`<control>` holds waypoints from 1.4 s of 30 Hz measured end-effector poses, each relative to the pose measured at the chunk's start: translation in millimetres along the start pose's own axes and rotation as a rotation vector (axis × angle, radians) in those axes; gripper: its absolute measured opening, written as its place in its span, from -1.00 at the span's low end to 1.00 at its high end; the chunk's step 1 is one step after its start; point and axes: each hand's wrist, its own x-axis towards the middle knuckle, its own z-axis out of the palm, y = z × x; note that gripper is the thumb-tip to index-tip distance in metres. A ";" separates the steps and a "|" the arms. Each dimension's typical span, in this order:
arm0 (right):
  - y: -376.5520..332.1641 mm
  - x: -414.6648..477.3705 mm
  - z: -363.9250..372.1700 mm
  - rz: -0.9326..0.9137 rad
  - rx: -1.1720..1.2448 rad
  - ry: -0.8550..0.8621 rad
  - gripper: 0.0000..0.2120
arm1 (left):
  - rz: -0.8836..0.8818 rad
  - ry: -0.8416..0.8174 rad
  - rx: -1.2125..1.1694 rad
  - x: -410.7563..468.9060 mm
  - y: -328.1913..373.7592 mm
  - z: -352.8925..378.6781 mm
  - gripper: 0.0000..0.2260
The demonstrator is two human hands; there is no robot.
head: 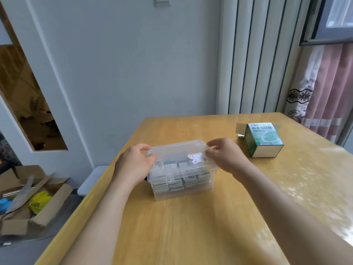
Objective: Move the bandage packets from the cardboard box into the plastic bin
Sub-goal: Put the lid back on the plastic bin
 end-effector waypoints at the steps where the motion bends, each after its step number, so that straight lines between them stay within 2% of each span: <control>1: 1.3 -0.4 -0.2 -0.010 -0.022 0.014 -0.63 | 0.011 0.003 0.039 -0.3 0.5 -1.4 -0.72; 4: 4.3 -0.7 -1.1 -0.032 -0.081 0.036 -0.67 | 0.010 -0.011 0.086 -2.0 -2.8 -3.5 -0.65; 8: 5.4 1.9 -2.4 -0.038 -0.186 0.006 -0.71 | -0.026 -0.015 -0.032 -3.7 -6.9 -3.6 -0.63; 13: 1.9 3.0 -3.2 -0.064 -0.407 0.005 -0.76 | -0.045 -0.048 -0.095 -3.5 -5.7 -6.1 -0.69; 16: -0.7 4.4 -1.4 -0.086 -0.538 0.049 -0.76 | -0.053 -0.053 -0.048 0.3 -4.7 -6.3 -0.64; 21: -3.6 11.6 2.8 -0.054 -0.539 0.026 -0.78 | -0.088 0.004 0.013 3.8 -2.1 -1.3 -0.62; 24: -3.5 16.1 2.3 -0.025 -0.455 -0.020 -0.80 | -0.111 0.020 -0.004 1.8 -4.2 1.9 -0.64; 26: -2.8 17.9 -0.4 0.037 -0.301 -0.076 -0.83 | -0.129 0.017 -0.074 0.3 -6.7 3.8 -0.65; 30: -1.5 15.3 -7.6 0.287 0.101 -0.240 -0.81 | -0.248 -0.183 -0.337 -2.2 -16.2 2.9 -0.47; 32: 1.2 14.5 -9.9 0.366 0.231 -0.283 -0.78 | -0.339 -0.238 -0.477 -5.4 -19.2 3.2 -0.45; 35: 2.3 14.6 -12.0 0.413 0.338 -0.266 -0.74 | -0.370 -0.180 -0.572 -6.2 -18.4 6.7 -0.47; 38: -3.0 16.8 -10.5 0.390 0.265 -0.217 -0.73 | -0.287 -0.113 -0.422 -3.9 -13.8 8.1 -0.48; 42: -12.1 19.4 -4.1 0.245 -0.038 -0.117 -0.81 | -0.130 -0.103 -0.019 -5.3 -6.1 5.9 -0.53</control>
